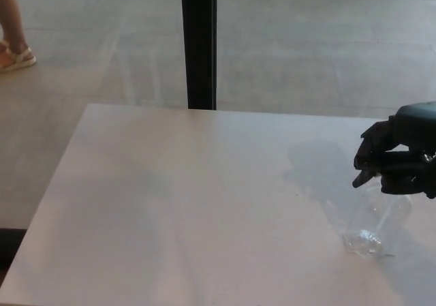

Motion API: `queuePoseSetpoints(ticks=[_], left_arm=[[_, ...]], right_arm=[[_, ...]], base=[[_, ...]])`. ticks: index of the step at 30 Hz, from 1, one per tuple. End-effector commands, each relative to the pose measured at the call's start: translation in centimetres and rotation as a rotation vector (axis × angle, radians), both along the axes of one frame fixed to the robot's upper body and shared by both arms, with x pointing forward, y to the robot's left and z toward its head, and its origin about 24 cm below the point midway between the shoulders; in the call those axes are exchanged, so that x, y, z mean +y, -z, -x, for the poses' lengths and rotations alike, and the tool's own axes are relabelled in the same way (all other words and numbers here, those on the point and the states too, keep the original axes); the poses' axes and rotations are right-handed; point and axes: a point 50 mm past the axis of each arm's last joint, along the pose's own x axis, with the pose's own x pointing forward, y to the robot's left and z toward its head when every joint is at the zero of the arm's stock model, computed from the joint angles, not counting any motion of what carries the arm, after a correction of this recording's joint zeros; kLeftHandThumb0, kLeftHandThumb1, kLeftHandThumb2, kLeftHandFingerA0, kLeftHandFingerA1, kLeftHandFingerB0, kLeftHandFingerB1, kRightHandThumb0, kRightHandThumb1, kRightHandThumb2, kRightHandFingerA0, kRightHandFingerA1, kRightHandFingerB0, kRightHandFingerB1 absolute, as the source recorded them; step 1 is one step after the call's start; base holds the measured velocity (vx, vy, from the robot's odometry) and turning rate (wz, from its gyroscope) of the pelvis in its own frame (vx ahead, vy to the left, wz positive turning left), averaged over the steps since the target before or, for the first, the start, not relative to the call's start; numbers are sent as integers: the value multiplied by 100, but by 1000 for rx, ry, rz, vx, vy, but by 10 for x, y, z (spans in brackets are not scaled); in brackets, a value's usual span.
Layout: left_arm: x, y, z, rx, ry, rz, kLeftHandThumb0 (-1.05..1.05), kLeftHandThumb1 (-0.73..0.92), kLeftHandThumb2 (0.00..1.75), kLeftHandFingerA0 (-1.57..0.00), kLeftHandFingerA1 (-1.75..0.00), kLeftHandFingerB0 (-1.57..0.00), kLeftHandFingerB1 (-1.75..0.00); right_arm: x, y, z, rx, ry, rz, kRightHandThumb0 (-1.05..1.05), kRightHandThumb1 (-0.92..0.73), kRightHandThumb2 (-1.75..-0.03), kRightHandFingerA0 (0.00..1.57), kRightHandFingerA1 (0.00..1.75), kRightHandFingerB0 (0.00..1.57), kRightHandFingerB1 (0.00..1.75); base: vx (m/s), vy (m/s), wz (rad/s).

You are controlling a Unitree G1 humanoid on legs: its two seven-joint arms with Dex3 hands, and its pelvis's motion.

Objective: The robot uses its right hand to grab and lift the lid of the spray bottle kept in the middle of the desk and places the lid on the right side of the bottle

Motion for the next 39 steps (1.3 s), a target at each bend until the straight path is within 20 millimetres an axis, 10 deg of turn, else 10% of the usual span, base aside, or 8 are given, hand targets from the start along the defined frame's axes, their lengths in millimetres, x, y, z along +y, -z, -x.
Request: queuePoseSetpoints(ticks=[1, 18, 20, 22, 24, 30, 32, 39], left_arm=[[8, -6, 7, 0, -1, -40, -85, 83, 65, -61, -55, -43, -41], [8, -5, 9, 4, 12, -40, -87, 83, 65, -58, -53, -43, -40], [8, -5, 9, 6, 11, -40, -85, 84, 65, -59, -52, -42, -40], [8, -5, 9, 7, 12, -41, -87, 84, 65, -60, -52, -43, -40], [9, -5, 9, 3, 6, -36, -88, 83, 65, -59, -53, -43, -40], [9, -6, 9, -3, 2, -37, -86, 84, 65, -60, -53, -43, -40], [9, -6, 10, -2, 9, -41, -90, 84, 65, -59, -53, -43, -40], [10, -6, 11, -1, 6, -49, -85, 87, 66, -59, -53, -44, -40]], right_arm=[[0, -3, 8, -387, -74, 329, -29, -63, -60, 84, 169, 77, 46], [-9, 7, 8, -655, -173, 201, -37, -64, -59, 81, 173, 87, 82], [-10, 4, 8, -646, -157, 151, -35, -45, -92, 118, 133, 82, 88], [-11, 0, 8, -660, -145, 106, -37, -41, -89, 122, 136, 82, 82], [-12, -5, 7, -684, -140, 54, -32, -60, -64, 99, 174, 91, 78], [-16, -21, 3, -678, -80, -167, -20, -53, -95, 119, 163, 84, 122], [-19, -29, 3, -658, -52, -217, -20, -57, -106, 95, 175, 76, 134], [-31, -64, 1, -688, 13, -303, -22, -58, -106, 90, 175, 78, 132]], base=[[0, 0, 0], [0, 0, 0], [0, 0, 0], [0, 0, 0], [0, 0, 0], [0, 0, 0], [0, 0, 0], [0, 0, 0]])
